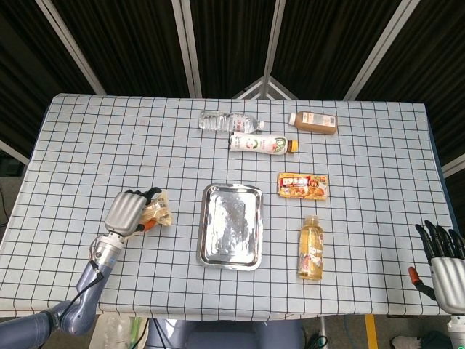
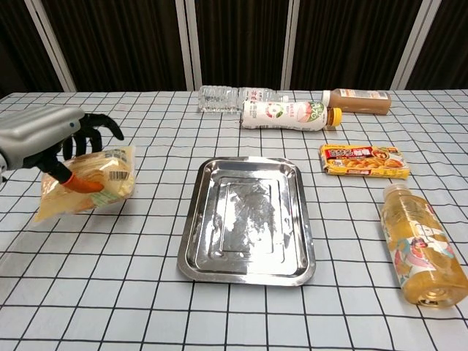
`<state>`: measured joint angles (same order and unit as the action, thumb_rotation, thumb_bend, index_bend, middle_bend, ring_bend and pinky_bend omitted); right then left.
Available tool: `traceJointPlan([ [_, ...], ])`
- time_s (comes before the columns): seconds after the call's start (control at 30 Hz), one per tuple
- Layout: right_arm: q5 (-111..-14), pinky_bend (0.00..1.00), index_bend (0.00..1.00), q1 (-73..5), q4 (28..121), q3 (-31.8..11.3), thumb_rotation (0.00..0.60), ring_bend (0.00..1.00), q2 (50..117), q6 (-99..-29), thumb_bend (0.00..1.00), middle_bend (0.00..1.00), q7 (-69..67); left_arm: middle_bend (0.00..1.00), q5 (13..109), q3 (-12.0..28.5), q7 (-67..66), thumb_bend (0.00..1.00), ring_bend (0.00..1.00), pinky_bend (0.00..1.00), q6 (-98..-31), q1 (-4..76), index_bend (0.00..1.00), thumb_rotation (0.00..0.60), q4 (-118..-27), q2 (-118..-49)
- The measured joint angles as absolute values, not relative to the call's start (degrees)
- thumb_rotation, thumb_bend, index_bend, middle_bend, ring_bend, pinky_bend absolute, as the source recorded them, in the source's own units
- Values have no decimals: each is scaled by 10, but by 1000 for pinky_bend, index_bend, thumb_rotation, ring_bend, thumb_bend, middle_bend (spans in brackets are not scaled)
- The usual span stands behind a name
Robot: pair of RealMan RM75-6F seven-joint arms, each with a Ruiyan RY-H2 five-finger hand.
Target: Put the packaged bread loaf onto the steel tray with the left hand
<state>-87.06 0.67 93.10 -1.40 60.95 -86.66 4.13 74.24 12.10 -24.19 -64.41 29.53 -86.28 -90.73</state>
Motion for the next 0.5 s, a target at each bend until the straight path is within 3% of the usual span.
traceJointPlan([
  [0.23, -873, 0, 0, 8, 931, -16, 600, 0, 600, -872, 407, 0, 18, 520, 717, 179, -271, 339, 516, 502, -614, 369, 238, 600, -891, -914],
  [0.5, -863, 0, 0, 7, 925, -21, 600, 0, 592, -870, 406, 0, -9, 508, 636, 223, -311, 334, 516, 502, -544, 465, 242, 600, -851, -967],
])
